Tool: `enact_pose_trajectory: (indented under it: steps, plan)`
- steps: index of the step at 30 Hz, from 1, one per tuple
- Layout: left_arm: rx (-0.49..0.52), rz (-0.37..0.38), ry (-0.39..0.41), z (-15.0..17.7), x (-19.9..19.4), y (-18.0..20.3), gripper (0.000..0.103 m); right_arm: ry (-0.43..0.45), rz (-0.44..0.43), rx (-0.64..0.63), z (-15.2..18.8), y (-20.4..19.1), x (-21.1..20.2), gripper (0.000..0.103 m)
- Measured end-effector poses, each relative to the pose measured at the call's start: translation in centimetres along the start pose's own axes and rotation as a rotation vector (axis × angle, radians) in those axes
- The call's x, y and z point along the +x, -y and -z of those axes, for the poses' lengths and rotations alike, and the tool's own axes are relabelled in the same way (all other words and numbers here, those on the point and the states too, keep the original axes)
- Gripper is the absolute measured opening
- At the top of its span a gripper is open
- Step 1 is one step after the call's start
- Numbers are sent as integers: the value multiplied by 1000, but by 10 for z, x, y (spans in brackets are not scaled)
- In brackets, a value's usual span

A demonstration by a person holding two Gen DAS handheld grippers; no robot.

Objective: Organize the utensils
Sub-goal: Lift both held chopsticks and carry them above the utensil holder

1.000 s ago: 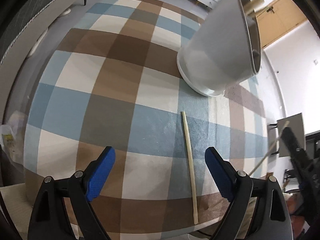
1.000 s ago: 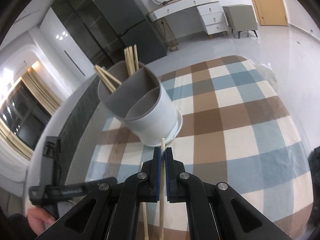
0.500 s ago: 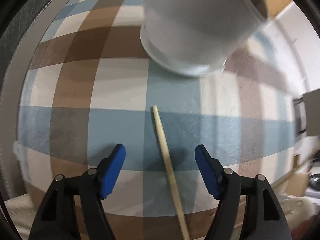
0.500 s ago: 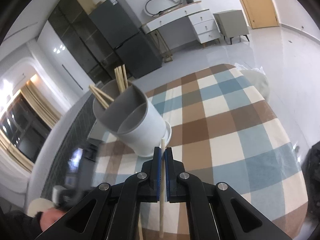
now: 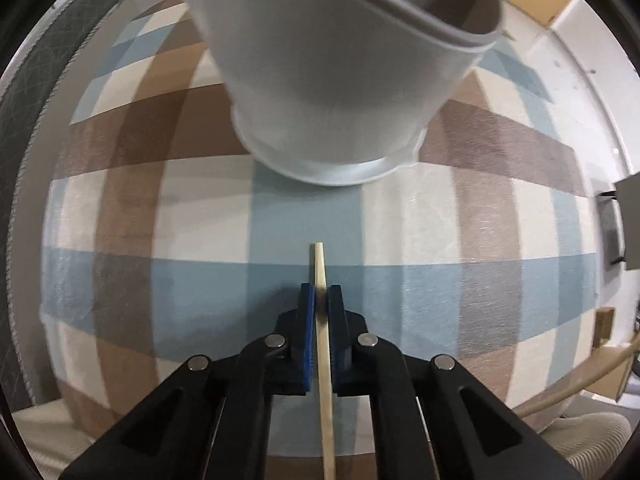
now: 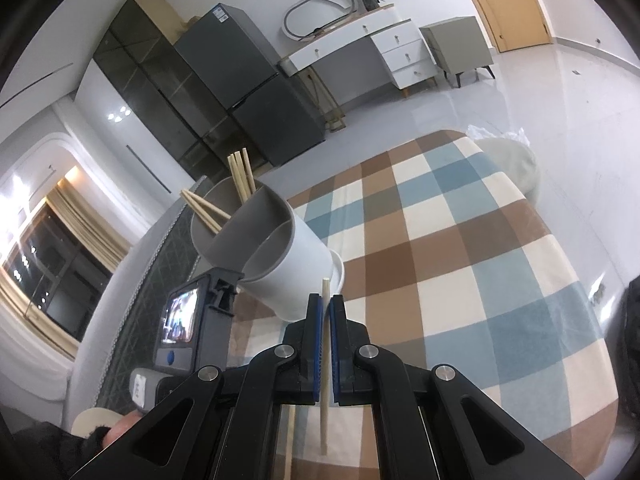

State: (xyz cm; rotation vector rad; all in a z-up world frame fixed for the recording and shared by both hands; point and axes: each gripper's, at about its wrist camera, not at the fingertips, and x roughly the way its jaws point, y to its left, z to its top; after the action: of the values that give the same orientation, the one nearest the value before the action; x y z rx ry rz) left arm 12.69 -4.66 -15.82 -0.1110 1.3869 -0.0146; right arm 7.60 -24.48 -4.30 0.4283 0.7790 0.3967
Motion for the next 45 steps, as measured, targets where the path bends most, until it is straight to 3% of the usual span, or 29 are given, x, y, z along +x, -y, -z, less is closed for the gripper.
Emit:
enact_pose_trajectory:
  steps: [6,15,24,45]
  plan:
    - [8,91,97,12,-19,-11,1,7,16,-4,2,-2,-3,3]
    - [18,213,390,44,-97,-31,1,30,33,-101,10,-24,-7,3]
    - [88,268,611,76,-136,-31,1,59,55,-185,24,-47,-15,3]
    - [217,290,607,79,-173,-36,1,153,84,-256,29,-78,-34,2]
